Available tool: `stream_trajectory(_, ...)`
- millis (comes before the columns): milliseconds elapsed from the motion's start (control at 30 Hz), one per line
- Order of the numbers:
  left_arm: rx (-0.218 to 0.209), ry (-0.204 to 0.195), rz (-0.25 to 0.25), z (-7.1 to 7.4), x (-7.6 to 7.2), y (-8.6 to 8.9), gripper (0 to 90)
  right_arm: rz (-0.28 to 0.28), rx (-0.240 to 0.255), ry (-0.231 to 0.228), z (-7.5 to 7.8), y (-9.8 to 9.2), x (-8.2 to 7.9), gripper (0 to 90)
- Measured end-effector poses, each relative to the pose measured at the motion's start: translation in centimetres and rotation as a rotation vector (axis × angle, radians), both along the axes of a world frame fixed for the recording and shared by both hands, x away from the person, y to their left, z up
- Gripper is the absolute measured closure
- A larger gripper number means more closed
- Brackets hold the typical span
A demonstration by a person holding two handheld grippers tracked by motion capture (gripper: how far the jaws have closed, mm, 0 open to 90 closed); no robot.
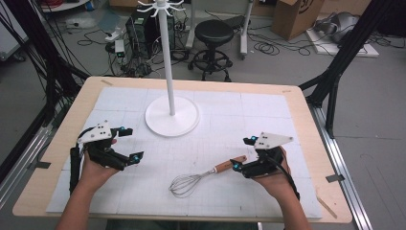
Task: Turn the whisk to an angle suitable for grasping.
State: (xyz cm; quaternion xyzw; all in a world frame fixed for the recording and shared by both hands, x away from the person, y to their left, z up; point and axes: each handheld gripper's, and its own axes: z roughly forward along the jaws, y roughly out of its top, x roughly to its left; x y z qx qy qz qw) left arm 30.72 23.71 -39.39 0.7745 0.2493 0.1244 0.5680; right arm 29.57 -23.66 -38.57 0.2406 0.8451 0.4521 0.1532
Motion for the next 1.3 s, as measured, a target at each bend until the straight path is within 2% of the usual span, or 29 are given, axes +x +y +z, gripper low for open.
stream_trajectory(33,0.006,0.004,0.0,0.0,0.1,0.1,1.7,0.031,-0.04,0.03,-0.5,1.2,0.7,11.2)
stream_trajectory(67,0.008,0.011,0.003,-0.1,0.1,0.1,1.7,0.031,-0.04,0.03,-0.5,1.2,0.7,11.2)
stream_trajectory(100,0.013,0.012,0.004,-0.1,0.1,0.1,1.7,0.055,-0.076,0.065,-1.2,2.0,1.2,11.2)
stream_trajectory(233,0.011,0.018,0.003,-0.2,0.2,0.1,1.7,0.089,-0.139,0.109,-2.2,3.1,1.6,13.9)
stream_trajectory(267,0.013,0.018,0.002,-0.2,0.2,0.1,1.7,0.125,-0.209,0.138,-3.1,3.9,1.9,14.7)
stream_trajectory(367,0.017,0.02,-0.002,-0.2,0.2,0.1,1.7,0.142,-0.286,0.156,-4.0,4.7,1.9,15.1)
stream_trajectory(400,0.014,0.022,-0.001,-0.2,0.2,0.1,1.7,0.142,-0.286,0.156,-4.0,4.7,1.9,15.1)
stream_trajectory(433,0.015,0.022,0.0,-0.2,0.2,0.1,1.7,0.147,-0.307,0.166,-4.3,4.9,1.9,15.6)
stream_trajectory(500,0.015,0.02,0.001,-0.2,0.2,0.1,1.7,0.167,-0.349,0.197,-4.6,5.2,1.9,27.0)
stream_trajectory(633,0.015,0.018,0.002,-0.2,0.2,0.2,1.7,0.186,-0.355,0.198,-4.5,5.1,2.0,34.2)
stream_trajectory(800,0.02,0.022,0.001,-0.2,0.1,0.1,1.7,0.202,-0.363,0.186,-4.5,5.2,1.9,36.8)
stream_trajectory(833,0.019,0.021,0.001,-0.2,0.1,0.1,1.7,0.21,-0.362,0.19,-4.5,5.2,1.8,41.2)
stream_trajectory(1100,0.021,0.023,0.004,-0.2,0.1,0.2,1.7,0.241,-0.365,0.195,-4.2,5.4,1.6,54.3)
stream_trajectory(1167,0.021,0.024,0.003,-0.2,0.1,0.2,1.7,0.243,-0.365,0.197,-4.2,5.5,1.5,55.1)
stream_trajectory(1300,0.021,0.025,0.004,-0.3,0.2,0.2,1.7,0.25,-0.377,0.177,-4.1,5.8,1.3,60.3)
